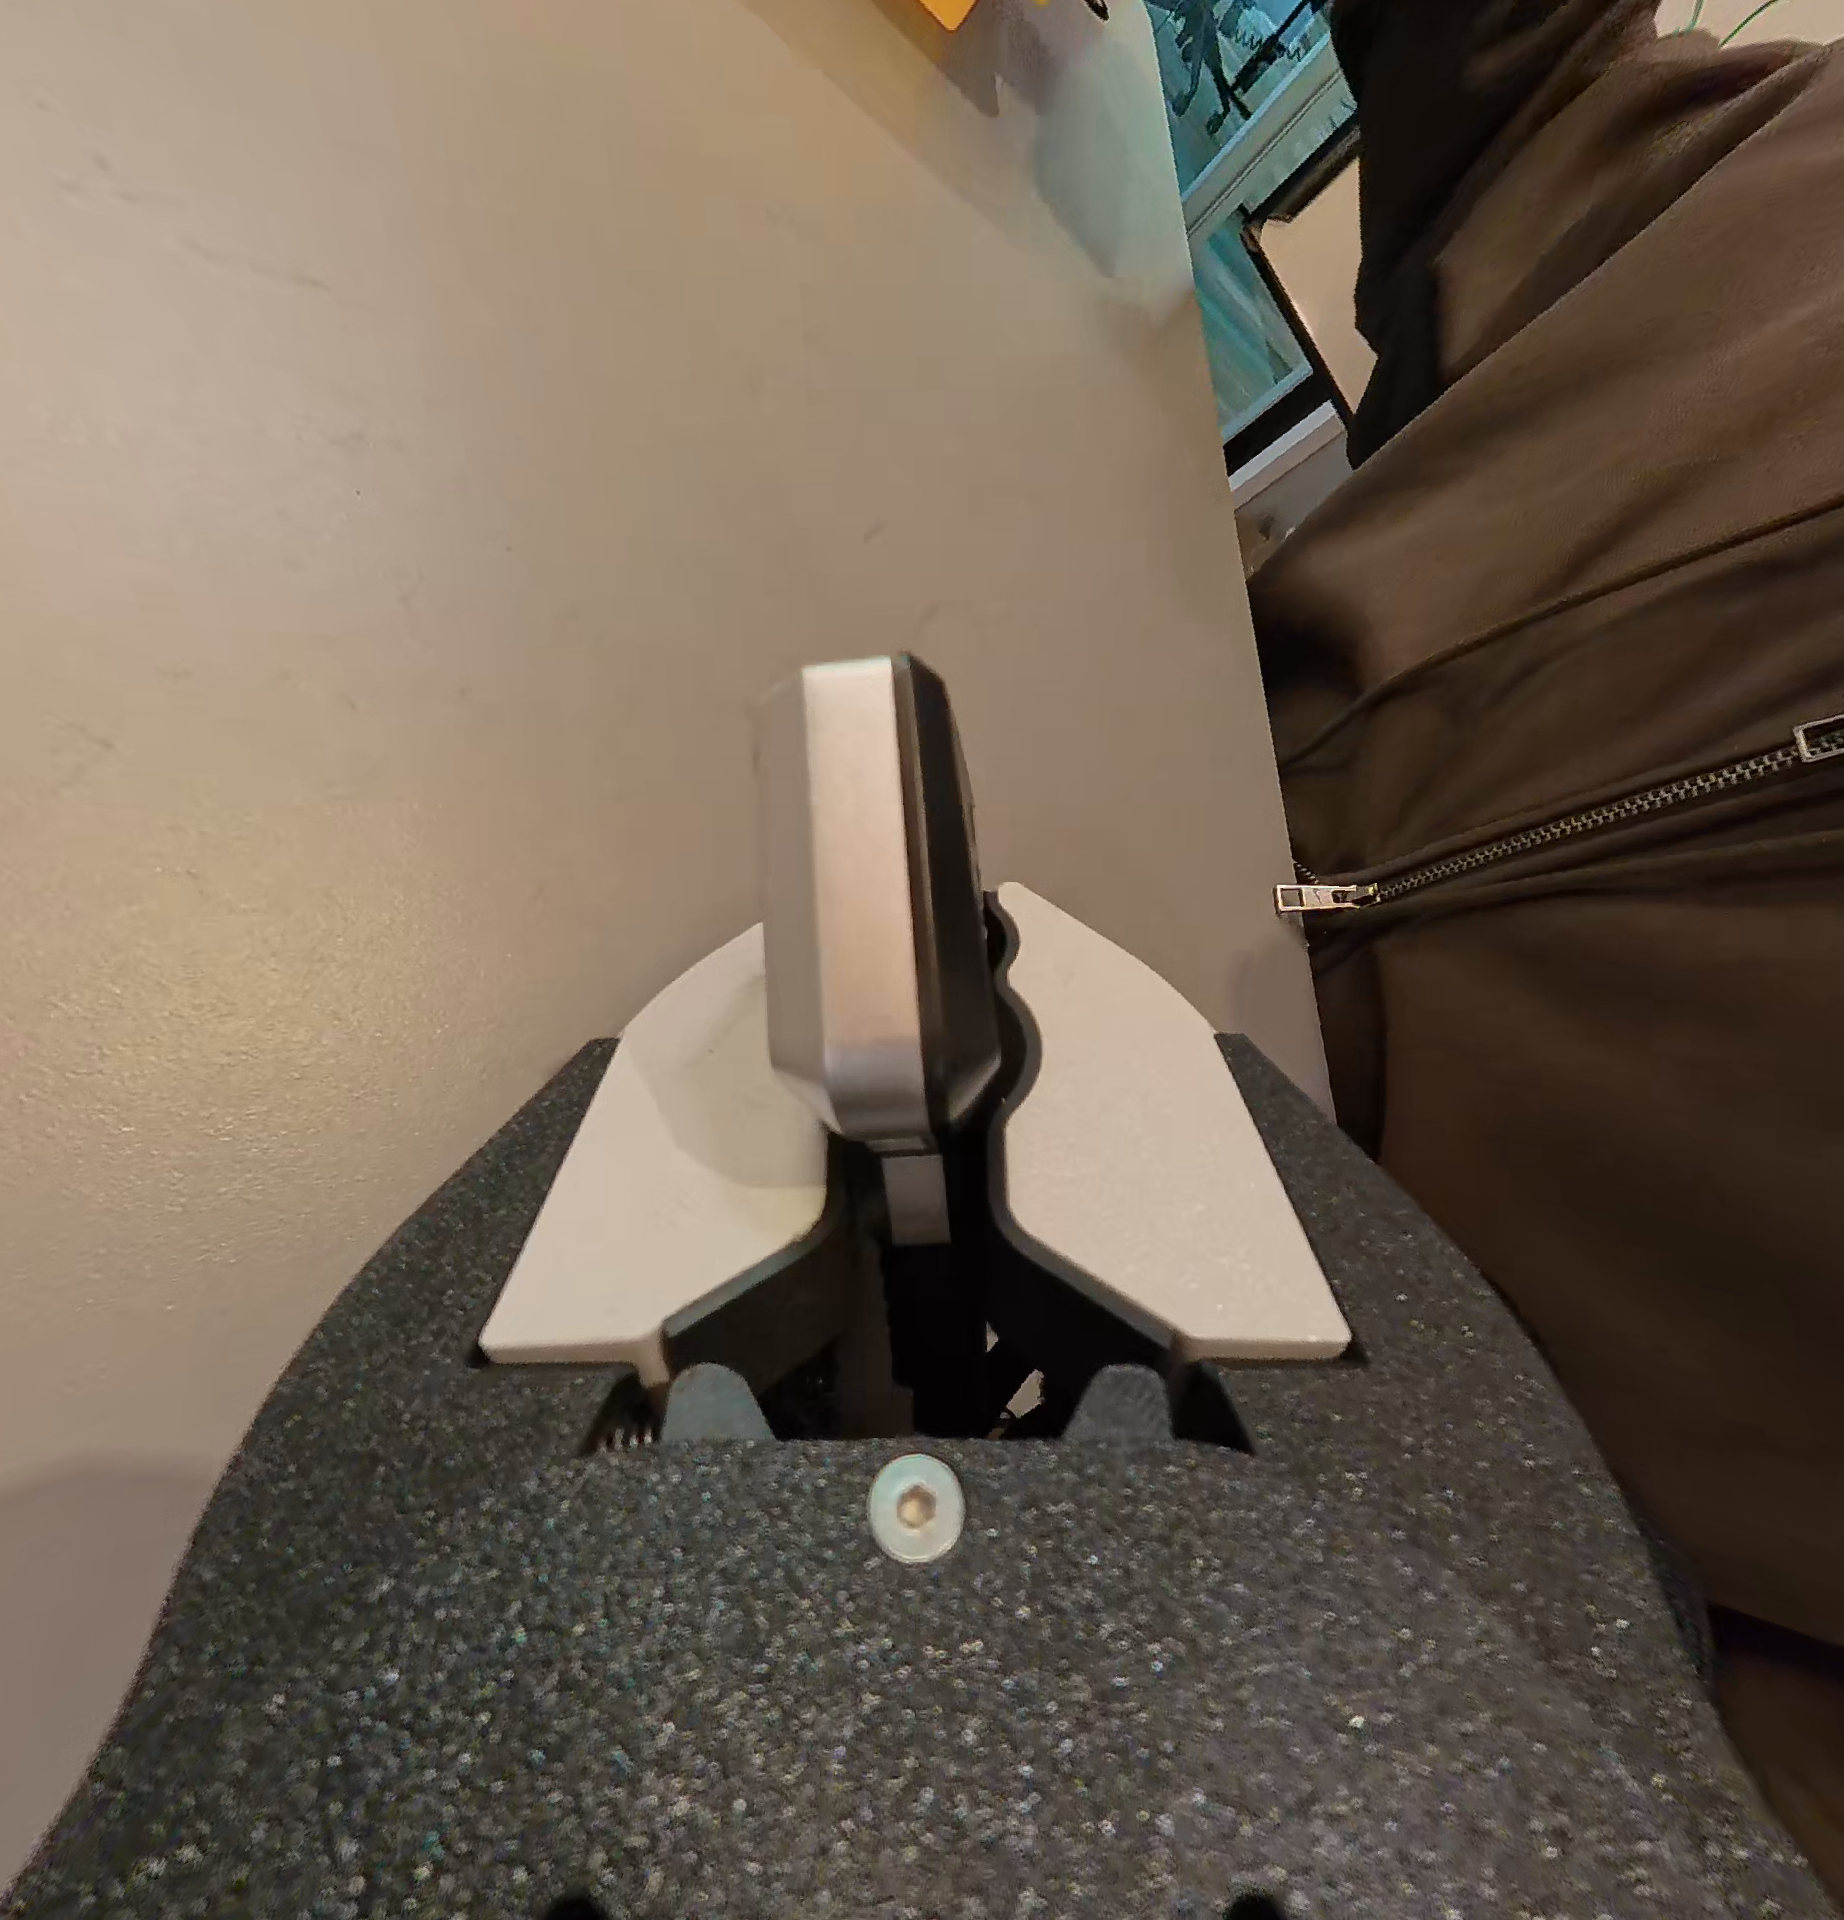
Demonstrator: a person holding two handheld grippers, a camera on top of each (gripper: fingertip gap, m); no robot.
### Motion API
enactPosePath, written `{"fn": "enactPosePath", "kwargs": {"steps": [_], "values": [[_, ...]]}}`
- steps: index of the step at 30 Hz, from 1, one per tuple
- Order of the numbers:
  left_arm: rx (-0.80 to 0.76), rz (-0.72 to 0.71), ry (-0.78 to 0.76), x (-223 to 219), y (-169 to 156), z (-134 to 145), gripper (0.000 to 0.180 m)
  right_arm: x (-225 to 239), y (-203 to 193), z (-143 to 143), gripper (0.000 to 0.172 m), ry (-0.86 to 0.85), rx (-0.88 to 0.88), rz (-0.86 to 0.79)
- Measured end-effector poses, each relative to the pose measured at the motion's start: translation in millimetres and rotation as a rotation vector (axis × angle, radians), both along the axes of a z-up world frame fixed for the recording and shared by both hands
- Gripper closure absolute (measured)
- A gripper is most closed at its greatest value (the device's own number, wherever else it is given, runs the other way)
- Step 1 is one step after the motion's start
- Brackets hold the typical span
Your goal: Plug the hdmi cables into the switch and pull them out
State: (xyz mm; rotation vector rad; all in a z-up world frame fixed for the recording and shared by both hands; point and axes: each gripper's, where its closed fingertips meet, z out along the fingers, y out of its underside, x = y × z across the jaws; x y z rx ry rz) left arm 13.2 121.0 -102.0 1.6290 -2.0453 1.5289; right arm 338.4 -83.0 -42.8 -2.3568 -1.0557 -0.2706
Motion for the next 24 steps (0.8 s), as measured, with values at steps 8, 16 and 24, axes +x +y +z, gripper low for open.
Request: {"fn": "enactPosePath", "kwargs": {"steps": [8,16,24], "values": [[0.002,0.009,-0.007,-0.1,0.3,0.4,0.156,14.0,9.9,-40.4,0.132,0.048,-0.131,-0.051],[0.002,0.004,-0.013,-1.1,0.0,0.7,0.156,9.8,-0.1,-16.5,0.108,0.124,-0.105,-0.121],[0.012,0.007,-0.013,-0.9,-0.4,0.1,0.156,17.0,-13.4,-18.5,0.148,0.061,-0.145,-0.126]]}}
